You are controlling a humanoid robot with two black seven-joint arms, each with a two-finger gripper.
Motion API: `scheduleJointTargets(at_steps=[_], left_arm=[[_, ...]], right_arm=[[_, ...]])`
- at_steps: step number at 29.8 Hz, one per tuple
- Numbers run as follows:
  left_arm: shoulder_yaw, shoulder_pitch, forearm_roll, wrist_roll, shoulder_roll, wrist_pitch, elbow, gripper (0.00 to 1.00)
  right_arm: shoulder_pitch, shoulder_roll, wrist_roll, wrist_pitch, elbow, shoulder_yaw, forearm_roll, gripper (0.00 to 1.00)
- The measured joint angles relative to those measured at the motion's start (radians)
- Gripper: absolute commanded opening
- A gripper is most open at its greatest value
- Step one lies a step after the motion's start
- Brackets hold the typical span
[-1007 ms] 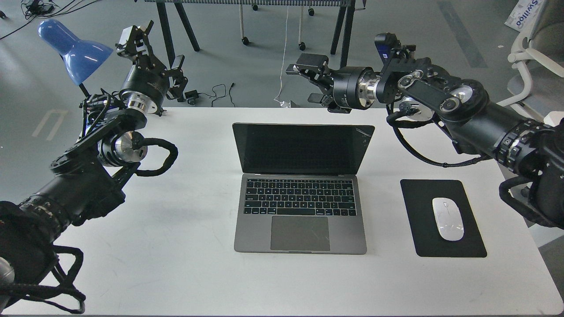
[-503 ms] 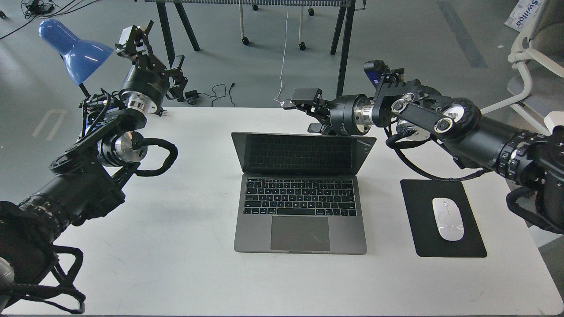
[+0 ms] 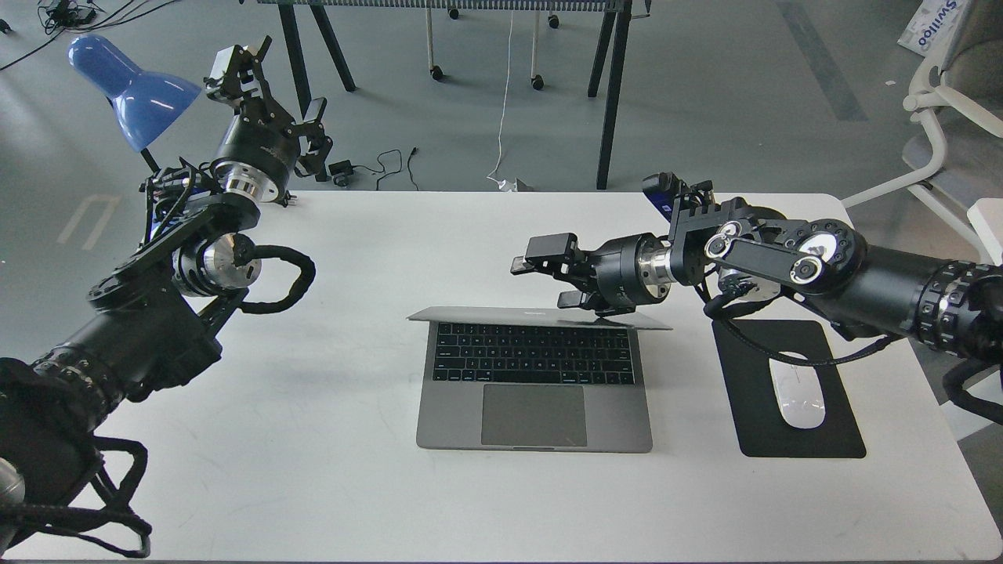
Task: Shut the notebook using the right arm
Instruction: 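Push the laptop screen down toward the keyboard with the right gripper, then lift the right gripper up and away from the closed laptop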
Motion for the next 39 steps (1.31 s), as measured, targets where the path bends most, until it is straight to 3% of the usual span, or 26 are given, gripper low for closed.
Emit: scheduleJointTargets(at_steps=[17, 27, 31, 39], left_arm=[[0.000, 0.000, 0.000, 0.000, 0.000, 0.000, 0.001, 1.00], [0.000, 0.000, 0.000, 0.000, 0.000, 0.000, 0.001, 1.00], [0.000, 0.000, 0.000, 0.000, -0.001, 0.000, 0.001, 1.00], [0.000, 0.000, 0.000, 0.000, -0.001, 0.000, 0.001, 1.00]], right_arm=[[-0.169, -0.010, 0.000, -0.020, 0.015, 0.001, -0.102, 1.00], [-0.125, -0.008, 0.000, -0.033, 0.001, 0.054, -0.104, 1.00], [-0.052, -0.004, 0.000, -0.032, -0.078, 0.154, -0.102, 1.00], [0.006, 0.000, 0.000, -0.035, -0.321, 0.550, -0.094, 1.00]])
